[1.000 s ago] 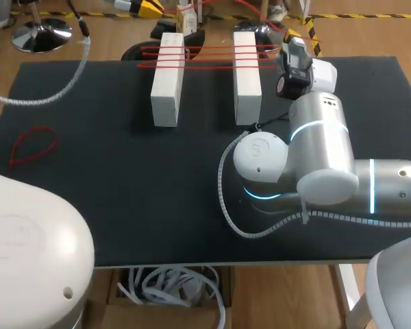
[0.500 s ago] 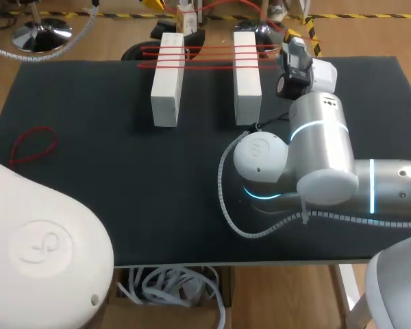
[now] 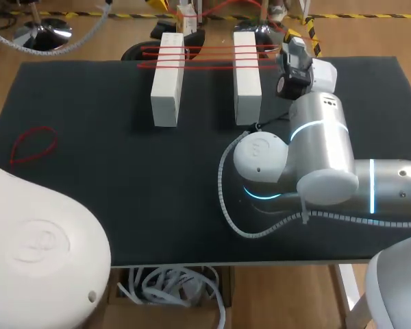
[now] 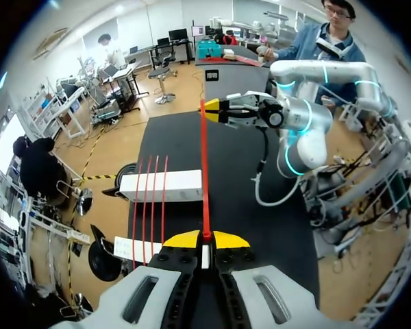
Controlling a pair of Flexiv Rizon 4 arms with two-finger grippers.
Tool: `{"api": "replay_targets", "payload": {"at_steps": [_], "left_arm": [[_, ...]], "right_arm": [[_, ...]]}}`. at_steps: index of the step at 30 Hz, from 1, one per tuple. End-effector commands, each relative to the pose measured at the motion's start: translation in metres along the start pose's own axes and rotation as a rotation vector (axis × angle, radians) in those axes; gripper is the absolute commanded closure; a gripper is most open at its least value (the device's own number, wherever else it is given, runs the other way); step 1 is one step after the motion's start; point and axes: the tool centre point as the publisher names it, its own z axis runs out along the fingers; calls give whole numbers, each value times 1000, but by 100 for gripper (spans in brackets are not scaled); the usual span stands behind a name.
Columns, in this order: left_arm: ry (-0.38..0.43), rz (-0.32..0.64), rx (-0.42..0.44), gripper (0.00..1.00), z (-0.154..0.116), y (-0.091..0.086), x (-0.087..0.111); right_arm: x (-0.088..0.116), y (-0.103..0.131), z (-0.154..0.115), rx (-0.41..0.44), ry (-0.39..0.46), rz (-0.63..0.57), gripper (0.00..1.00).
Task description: Grab the tape and strap the tape.
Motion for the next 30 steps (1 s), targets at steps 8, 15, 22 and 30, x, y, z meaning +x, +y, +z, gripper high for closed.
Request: {"api": "replay_targets", "payload": {"at_steps": [8,15,22,30], "left_arm": [[12,29,-23,100,-1,0,9],[17,32,-23,100,-1,0,9],[17,32,-23,100,-1,0,9],[17,32,-23,100,-1,0,9]], "right_arm": [[3,0,0,-2,-6,-2,100],[3,0,0,-2,-6,-2,100],[3,0,0,-2,-6,-2,100],[12,11,1,146,22,-617,100]]}}
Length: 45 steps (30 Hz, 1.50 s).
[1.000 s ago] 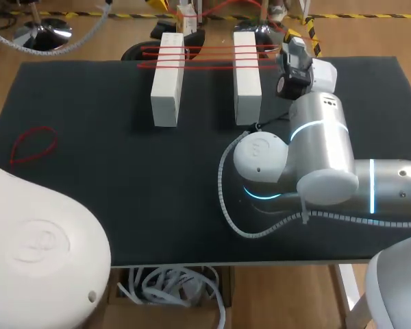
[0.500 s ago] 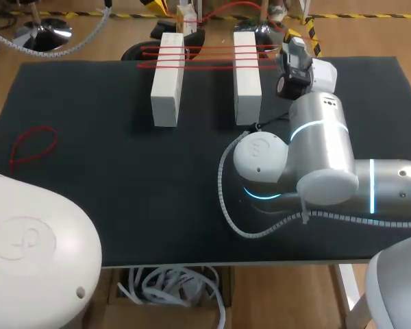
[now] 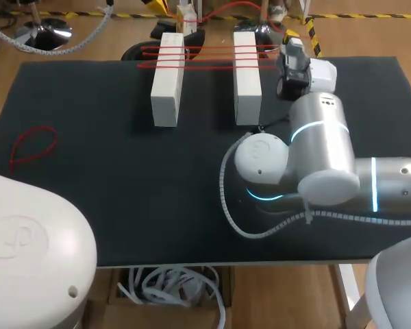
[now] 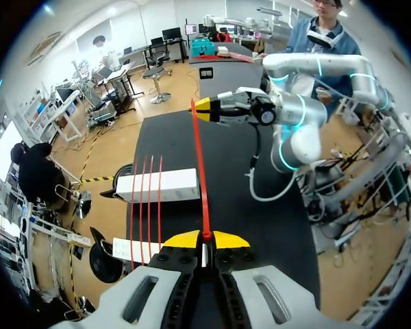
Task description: Grab the tape and strap the tape.
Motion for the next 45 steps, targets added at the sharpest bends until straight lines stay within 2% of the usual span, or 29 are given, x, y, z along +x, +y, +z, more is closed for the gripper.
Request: {"api": "replay_targets", "payload": {"at_steps": [1,3,21,25,26,27,29,33,45], "left_arm": [[2,-1,-3,100,-1,0,0],[2,-1,-3,100,-1,0,0],[2,-1,-3,100,-1,0,0],[2,-1,-3,100,-1,0,0],[2,-1,-3,100,-1,0,0],[2,-1,-3,100,-1,0,0],[2,-1,-3,100,-1,0,0],[2,-1,-3,100,-1,0,0],[2,-1,-3,100,-1,0,0]], "right_arm": [[15,16,1,141,16,-546,100],[23,19,2,156,74,-655,100],[23,19,2,156,74,-655,100],[38,1,7,69,10,-926,100],[43,-3,8,53,16,-939,100],[47,-5,8,22,-12,-1000,100],[52,-8,9,-22,-42,-1030,100],[63,-15,7,-93,-31,-1240,100],[63,-15,7,-93,-31,-1240,100]]}}
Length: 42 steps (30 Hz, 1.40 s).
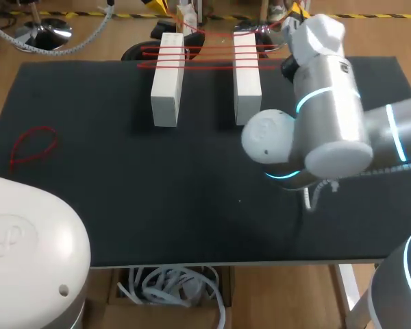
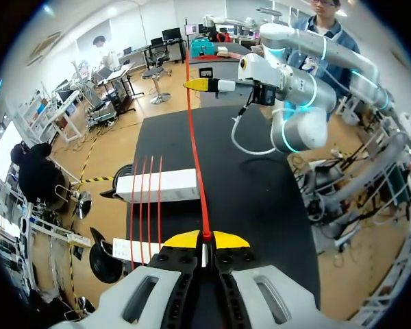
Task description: Grab the tape and strap the tape.
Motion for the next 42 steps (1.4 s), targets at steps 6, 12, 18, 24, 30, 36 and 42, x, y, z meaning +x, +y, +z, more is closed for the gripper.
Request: {"api": "replay_targets", "payload": {"at_steps": [6,12,18,24,30,36,42], "left_arm": [[1,-2,-5,100,0,-1,0],[1,-2,-5,100,0,-1,0],[1,-2,-5,100,0,-1,0],[1,-2,-5,100,0,-1,0],[1,-2,-5,100,0,-1,0],[1,-2,-5,100,0,-1,0],[1,-2,-5,100,0,-1,0]], "right_arm": [[8,-2,0,-4,-128,-3,100],[23,-13,3,79,-216,-128,100],[43,-17,3,199,-283,-203,100],[54,-17,2,174,-264,-356,100],[54,-17,2,174,-264,-356,100],[54,-17,2,174,-264,-356,100],[54,-17,2,174,-264,-356,100]]}}
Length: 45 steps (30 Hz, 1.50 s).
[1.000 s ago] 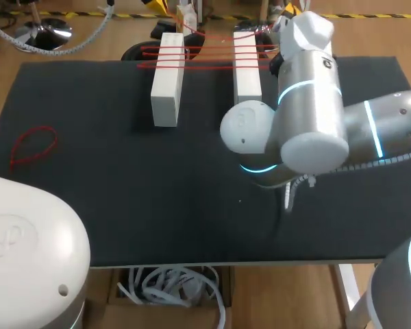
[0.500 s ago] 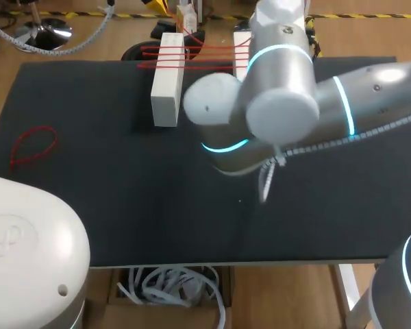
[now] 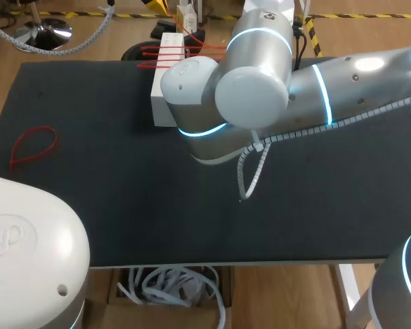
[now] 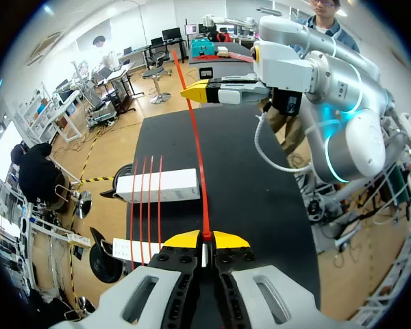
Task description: Grab the tape and strap the tape.
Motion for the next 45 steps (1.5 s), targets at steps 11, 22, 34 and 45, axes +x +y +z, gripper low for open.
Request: {"api": "replay_targets", "payload": {"at_steps": [11,22,34,45], "left_arm": [[1,-2,-4,100,-1,-1,0],[1,-2,-4,100,-1,-1,0],[1,-2,-4,100,-1,-1,0],[1,-2,-4,100,-1,-1,0]], "right_arm": [[15,-2,-24,-1,54,-410,100],[12,1,-32,-207,-12,-601,100],[16,1,-33,-193,-2,-606,100],[41,-3,-37,-73,62,-774,100]]}}
